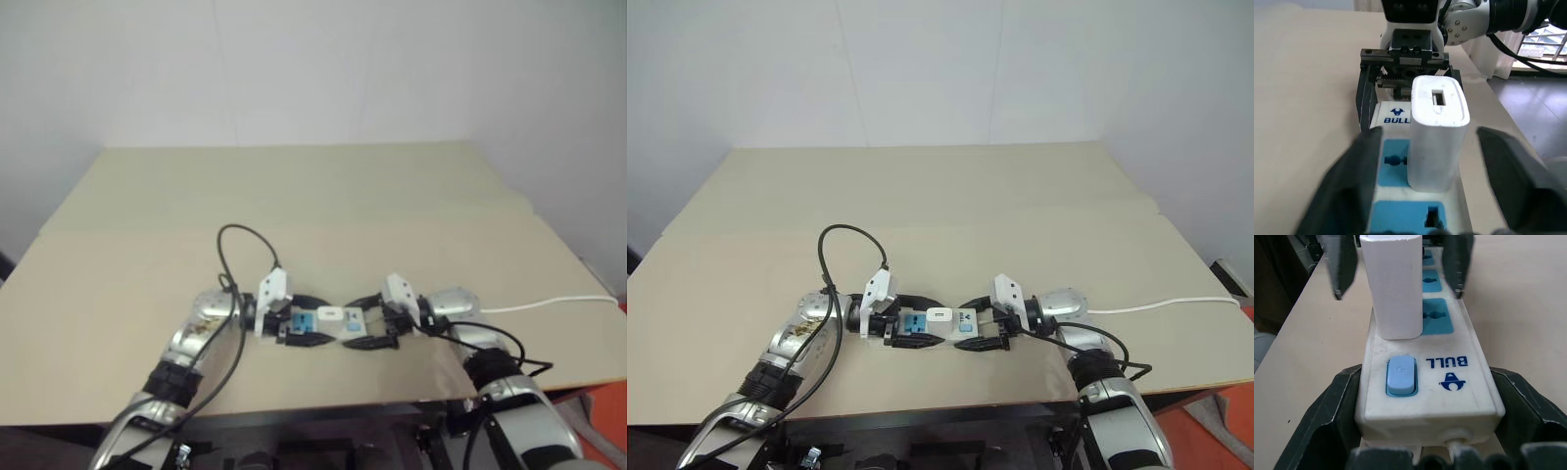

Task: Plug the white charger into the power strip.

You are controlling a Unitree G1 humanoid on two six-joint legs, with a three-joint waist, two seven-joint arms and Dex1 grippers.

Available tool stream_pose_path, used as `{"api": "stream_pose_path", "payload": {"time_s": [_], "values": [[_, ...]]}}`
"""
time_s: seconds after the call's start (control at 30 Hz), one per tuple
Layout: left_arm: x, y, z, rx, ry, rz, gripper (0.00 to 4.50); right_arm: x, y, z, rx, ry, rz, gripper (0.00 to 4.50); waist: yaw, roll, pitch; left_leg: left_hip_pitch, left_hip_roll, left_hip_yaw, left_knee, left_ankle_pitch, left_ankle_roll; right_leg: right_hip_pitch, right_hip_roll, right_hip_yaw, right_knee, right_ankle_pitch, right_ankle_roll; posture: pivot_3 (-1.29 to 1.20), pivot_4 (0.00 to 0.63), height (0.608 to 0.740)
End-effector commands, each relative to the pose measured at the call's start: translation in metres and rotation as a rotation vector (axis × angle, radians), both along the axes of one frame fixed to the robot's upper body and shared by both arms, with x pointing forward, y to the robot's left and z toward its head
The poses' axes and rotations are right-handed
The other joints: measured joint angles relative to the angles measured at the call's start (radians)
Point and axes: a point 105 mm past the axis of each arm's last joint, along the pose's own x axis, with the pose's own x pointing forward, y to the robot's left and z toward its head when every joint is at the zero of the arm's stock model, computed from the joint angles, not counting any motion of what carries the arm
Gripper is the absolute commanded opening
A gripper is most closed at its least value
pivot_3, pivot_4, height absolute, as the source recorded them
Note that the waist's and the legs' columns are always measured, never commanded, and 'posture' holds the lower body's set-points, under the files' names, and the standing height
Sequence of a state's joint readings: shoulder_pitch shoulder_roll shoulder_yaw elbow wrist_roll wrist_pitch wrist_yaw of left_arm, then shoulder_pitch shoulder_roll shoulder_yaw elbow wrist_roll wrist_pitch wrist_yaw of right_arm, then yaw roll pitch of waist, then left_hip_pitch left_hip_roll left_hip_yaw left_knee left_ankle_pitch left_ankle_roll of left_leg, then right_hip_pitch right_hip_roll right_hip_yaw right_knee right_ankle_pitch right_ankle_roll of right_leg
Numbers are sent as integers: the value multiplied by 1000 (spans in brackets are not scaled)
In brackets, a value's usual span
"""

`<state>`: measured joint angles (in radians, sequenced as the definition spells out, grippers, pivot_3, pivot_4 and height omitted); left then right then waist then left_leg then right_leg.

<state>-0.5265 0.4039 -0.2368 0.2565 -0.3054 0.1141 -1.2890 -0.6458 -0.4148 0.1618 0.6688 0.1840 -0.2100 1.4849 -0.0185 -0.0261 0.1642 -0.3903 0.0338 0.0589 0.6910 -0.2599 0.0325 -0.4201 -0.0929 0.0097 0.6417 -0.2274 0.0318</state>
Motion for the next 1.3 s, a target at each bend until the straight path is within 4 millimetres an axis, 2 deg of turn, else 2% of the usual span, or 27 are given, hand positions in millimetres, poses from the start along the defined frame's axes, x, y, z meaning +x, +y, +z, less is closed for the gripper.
{"api": "stream_pose_path", "payload": {"time_s": [0.03,0.13,0.27,0.33,0.4,0.67,0.8,0.97,1.13,1.3], "values": [[1,1,-3,17,30,1,4487,0,3,8,35,-16,12,3419,0,0,0,0,0,0,0,0,0,0,0,0,0,0,0,0,150,740],[1,4,5,7,36,-10,4487,-1,3,8,35,-13,14,3419,-1,0,0,0,0,0,0,0,0,0,0,0,0,0,0,0,150,740],[0,16,24,42,-64,1,4487,-1,4,7,36,-9,9,3419,-4,0,0,-1,0,0,0,0,0,-2,1,0,0,0,0,0,150,740],[-2,32,35,56,-61,-14,4500,0,3,7,37,4,-2,4145,-4,0,0,-1,0,0,-1,0,0,-2,0,0,0,0,0,0,150,740],[-5,45,39,98,-23,-27,4500,0,1,6,35,6,-11,4441,-4,0,0,-1,0,0,-1,0,0,-2,0,0,0,0,0,0,150,740],[-11,68,45,117,-54,39,4500,-2,-6,7,26,26,-21,4441,5,0,0,-2,0,0,-1,-1,-1,-2,0,0,-1,0,0,0,150,740],[-14,74,50,121,-56,43,4500,-2,-20,16,22,-13,-51,4441,5,0,0,-3,0,0,0,-1,-1,-3,0,0,-1,0,0,0,150,740],[-18,83,45,136,-36,56,4500,-6,-43,24,2,-53,-114,4441,5,0,0,-3,0,1,0,-1,-1,-2,0,0,-2,0,0,0,150,740],[-17,98,44,160,-38,106,4500,-13,-66,45,19,-68,-191,4441,6,0,1,-3,0,1,0,-1,-1,-3,0,0,-2,0,0,0,150,740],[-22,125,63,180,-53,178,4500,-26,-89,65,45,-89,-306,4441,5,0,1,-4,1,1,-1,-2,0,-3,0,-1,-2,-1,0,0,150,740]]}}
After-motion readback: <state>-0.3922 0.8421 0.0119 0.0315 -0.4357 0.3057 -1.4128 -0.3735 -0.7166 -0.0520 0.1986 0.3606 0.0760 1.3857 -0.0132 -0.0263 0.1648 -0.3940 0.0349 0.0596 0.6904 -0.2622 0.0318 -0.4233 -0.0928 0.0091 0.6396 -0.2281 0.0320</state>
